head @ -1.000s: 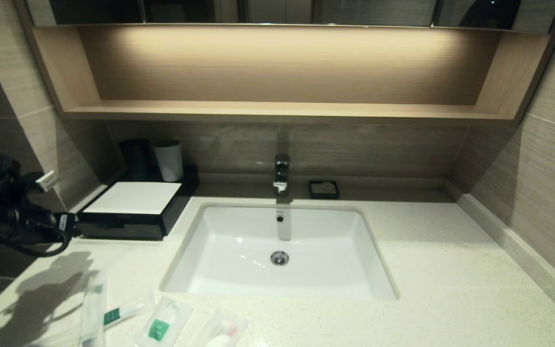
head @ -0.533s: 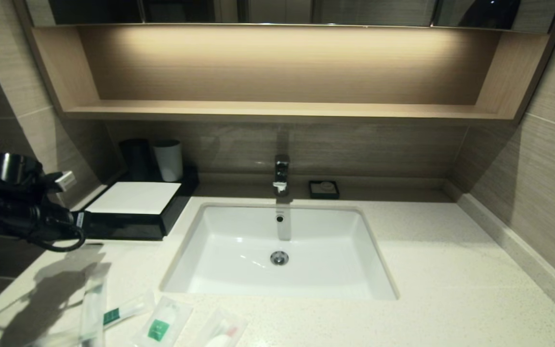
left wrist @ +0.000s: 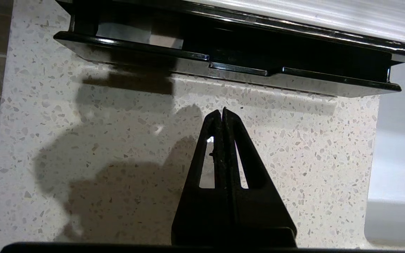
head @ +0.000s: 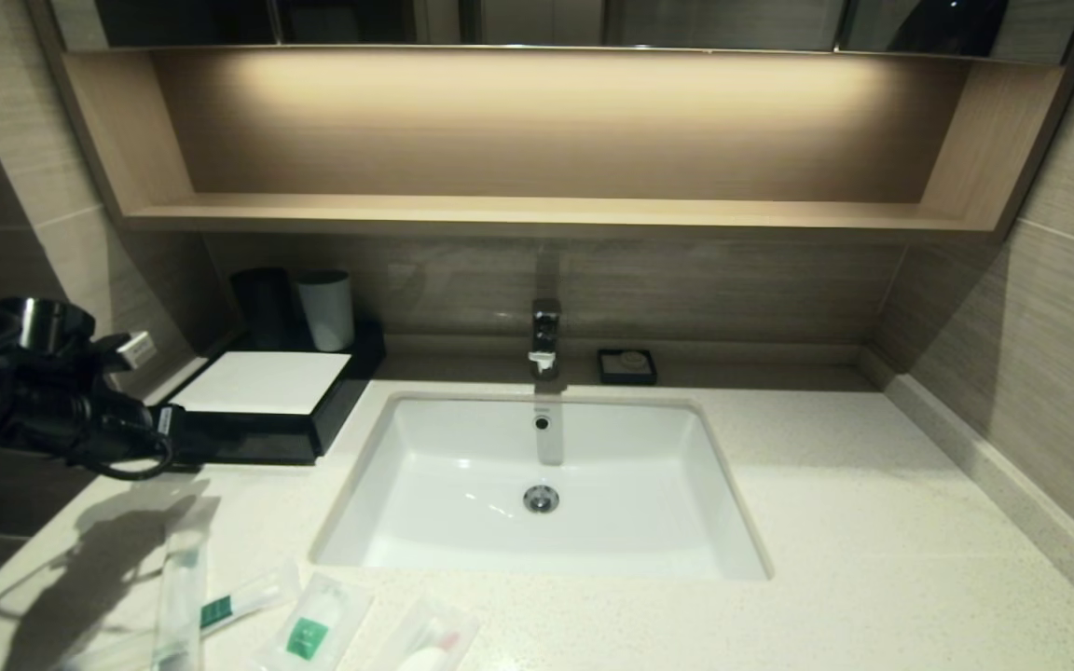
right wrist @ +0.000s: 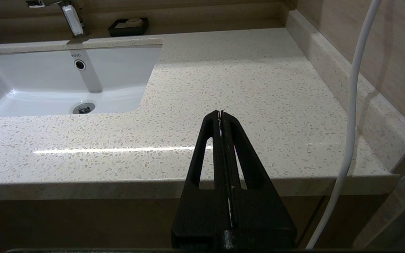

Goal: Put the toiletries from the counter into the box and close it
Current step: Open the drawer

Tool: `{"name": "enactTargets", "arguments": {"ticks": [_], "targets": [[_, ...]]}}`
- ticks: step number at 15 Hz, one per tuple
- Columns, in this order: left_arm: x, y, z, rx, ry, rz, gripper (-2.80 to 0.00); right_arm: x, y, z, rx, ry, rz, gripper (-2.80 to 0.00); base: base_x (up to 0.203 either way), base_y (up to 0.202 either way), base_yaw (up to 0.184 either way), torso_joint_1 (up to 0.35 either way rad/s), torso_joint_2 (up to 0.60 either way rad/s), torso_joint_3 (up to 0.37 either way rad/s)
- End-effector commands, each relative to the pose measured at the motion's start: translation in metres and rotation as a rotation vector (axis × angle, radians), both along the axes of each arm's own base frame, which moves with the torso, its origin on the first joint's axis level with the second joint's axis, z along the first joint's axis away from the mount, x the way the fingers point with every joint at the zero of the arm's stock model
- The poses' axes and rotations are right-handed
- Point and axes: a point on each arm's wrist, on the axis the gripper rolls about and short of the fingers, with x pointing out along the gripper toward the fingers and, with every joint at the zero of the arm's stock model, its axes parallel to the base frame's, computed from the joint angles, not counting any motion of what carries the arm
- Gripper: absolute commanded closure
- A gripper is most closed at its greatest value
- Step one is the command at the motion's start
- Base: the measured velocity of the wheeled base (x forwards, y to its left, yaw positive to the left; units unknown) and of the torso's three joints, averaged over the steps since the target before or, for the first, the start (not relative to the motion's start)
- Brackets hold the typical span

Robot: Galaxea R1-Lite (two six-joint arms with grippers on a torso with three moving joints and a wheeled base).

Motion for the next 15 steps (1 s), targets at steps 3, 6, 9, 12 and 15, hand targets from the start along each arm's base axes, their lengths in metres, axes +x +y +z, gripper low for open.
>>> {"name": "enactTargets", "arguments": {"ticks": [3, 6, 9, 12, 15], "targets": [[0.009, -0.003, -0.006, -0.012, -0.025, 0.003, 0.00, 0.000, 0.000, 0.000, 0.000, 0.000, 0.000, 0.00, 0.000, 0.000, 0.000, 0.000, 0.00, 0.000], [0.013, -0.006, -0.007, -0.016, -0.030, 0.000, 0.00, 0.000, 0.000, 0.000, 0.000, 0.000, 0.000, 0.00, 0.000, 0.000, 0.000, 0.000, 0.00, 0.000], [0.016, -0.006, -0.009, -0.016, -0.029, -0.001, 0.00, 0.000, 0.000, 0.000, 0.000, 0.000, 0.001, 0.00, 0.000, 0.000, 0.000, 0.000, 0.00, 0.000], [0.020, -0.005, -0.012, -0.023, -0.026, 0.004, 0.00, 0.000, 0.000, 0.000, 0.000, 0.000, 0.000, 0.00, 0.000, 0.000, 0.000, 0.000, 0.00, 0.000], [0.024, -0.004, -0.014, -0.020, -0.042, 0.006, 0.00, 0.000, 0.000, 0.000, 0.000, 0.001, 0.000, 0.00, 0.000, 0.000, 0.000, 0.000, 0.00, 0.000]]}}
